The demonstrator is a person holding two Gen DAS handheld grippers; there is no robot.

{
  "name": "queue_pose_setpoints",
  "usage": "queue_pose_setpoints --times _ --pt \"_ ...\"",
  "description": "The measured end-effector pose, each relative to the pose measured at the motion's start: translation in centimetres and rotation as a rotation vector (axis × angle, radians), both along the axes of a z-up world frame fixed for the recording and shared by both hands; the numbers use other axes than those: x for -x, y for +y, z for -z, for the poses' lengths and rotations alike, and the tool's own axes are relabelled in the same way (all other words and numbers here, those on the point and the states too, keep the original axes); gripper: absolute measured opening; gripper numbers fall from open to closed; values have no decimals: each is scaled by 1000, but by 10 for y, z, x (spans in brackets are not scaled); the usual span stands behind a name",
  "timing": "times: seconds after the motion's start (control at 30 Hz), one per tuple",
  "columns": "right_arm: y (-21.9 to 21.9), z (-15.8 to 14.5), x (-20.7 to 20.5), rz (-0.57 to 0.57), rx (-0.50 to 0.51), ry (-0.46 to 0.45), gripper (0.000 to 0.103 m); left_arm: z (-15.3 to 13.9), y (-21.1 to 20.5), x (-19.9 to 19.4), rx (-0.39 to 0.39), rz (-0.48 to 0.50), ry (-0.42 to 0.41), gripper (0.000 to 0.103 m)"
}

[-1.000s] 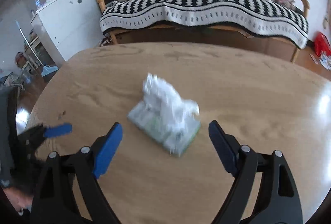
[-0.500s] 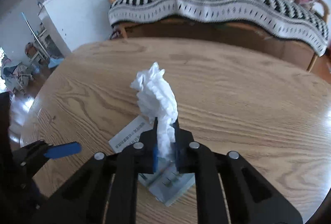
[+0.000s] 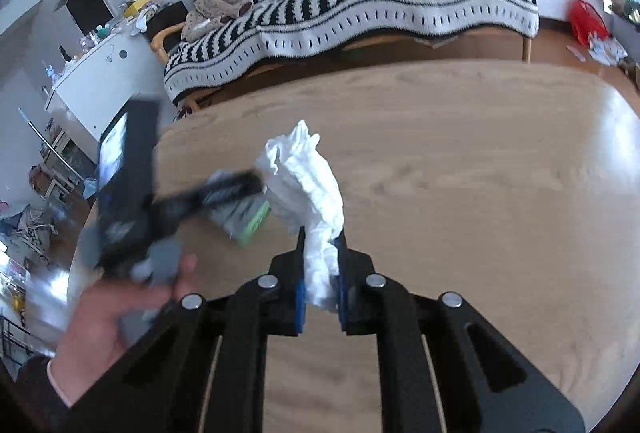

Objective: Collect trash
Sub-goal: 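Grasp the white tissue with the right tool while the left grasps the green-white box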

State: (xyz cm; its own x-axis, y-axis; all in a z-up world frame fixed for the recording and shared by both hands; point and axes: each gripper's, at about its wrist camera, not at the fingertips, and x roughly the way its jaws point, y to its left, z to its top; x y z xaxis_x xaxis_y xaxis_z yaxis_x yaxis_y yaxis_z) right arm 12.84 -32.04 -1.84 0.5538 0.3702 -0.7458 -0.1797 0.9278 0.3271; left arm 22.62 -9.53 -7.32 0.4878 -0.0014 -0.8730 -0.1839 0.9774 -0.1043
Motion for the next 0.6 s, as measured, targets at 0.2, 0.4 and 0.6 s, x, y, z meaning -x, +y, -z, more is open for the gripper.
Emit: queue_pose_setpoints --times 0.2,0.4,0.6 --pt "-17 -3 34 41 -27 25 12 -10 -11 14 35 40 1 49" --pt "-25 -9 43 64 -43 22 12 -18 0 24 90 174 21 36" --pt "-36 -23 42 95 -58 -8 12 -26 14 38 104 212 41 85"
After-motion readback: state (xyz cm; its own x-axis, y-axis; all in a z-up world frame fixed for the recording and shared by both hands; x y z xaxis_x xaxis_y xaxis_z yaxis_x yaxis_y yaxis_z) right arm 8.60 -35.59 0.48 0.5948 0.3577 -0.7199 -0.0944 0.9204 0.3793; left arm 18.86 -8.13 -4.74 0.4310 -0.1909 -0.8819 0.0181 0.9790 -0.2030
